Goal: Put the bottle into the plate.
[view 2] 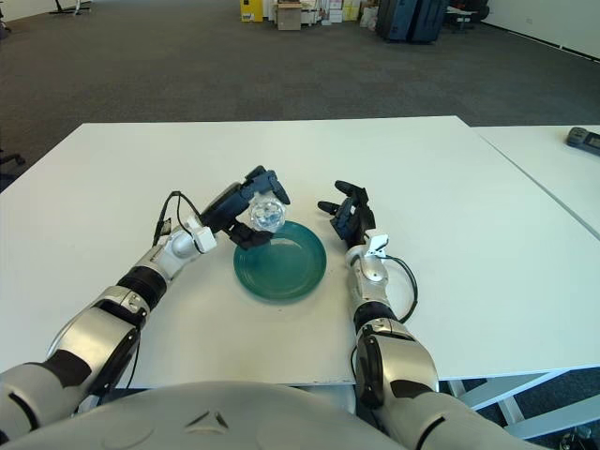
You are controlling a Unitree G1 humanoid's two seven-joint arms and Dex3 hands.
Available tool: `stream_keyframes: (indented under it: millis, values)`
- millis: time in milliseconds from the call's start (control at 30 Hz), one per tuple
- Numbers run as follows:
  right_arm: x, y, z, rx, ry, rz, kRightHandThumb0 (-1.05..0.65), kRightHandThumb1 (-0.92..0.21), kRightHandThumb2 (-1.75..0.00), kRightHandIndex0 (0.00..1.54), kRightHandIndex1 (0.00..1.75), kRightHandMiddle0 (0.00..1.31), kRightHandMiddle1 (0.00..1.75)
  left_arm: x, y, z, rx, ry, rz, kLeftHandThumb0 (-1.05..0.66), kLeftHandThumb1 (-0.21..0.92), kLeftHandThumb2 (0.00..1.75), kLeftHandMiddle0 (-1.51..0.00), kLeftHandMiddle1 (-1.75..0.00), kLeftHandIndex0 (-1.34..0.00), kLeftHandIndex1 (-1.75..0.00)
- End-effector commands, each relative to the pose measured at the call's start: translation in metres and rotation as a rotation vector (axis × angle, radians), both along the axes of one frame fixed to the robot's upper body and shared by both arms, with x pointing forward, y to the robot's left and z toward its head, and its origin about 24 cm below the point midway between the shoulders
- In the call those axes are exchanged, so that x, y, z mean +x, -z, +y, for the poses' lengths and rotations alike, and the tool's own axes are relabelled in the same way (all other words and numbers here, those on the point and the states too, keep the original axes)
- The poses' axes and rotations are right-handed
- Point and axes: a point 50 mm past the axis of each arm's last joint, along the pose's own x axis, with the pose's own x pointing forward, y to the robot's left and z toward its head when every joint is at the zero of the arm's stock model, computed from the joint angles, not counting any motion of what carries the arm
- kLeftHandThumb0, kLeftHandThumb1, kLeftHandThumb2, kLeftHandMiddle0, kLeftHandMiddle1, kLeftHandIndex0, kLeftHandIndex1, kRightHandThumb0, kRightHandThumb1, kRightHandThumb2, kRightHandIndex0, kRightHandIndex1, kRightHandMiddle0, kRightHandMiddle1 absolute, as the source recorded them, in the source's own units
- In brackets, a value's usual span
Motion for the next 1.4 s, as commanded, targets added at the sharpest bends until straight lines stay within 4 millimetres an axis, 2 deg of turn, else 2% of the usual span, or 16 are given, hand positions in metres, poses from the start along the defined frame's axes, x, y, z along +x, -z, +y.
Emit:
stream_keyframes:
  millis: [0, 767, 1367]
  values:
    - [-0.024, 0.027, 0.010, 0.020, -0.008, 0.141, -0.88, -0.92, -1.11, 0.52, 0.83, 0.06, 1.11, -0.001, -0.005, 0.002, 0.002, 0.009, -0.051, -0.45, 0.36, 1.25, -1.16, -1.75, -0.57, -1.75]
    - [-0.020, 0.027, 0.011, 0.027, -0.056, 0.153, -0.88, -0.92, -1.13, 0.52, 0.78, 0.02, 1.11, -0.013, 0.001, -0.014, 0.093, 0.094, -0.057, -0.45, 0.36, 1.26, -1.12, -1.75, -0.57, -1.75]
    - [-0.021, 0.028, 0.014, 0.025, -0.044, 0.164, -0.86, -0.92, -1.12, 0.50, 0.75, 0.01, 1.12, -0.015, 0.008, -0.018, 0.138, 0.098, 0.004, -0.45, 0.36, 1.26, -1.11, -1.75, -0.57, -1.75]
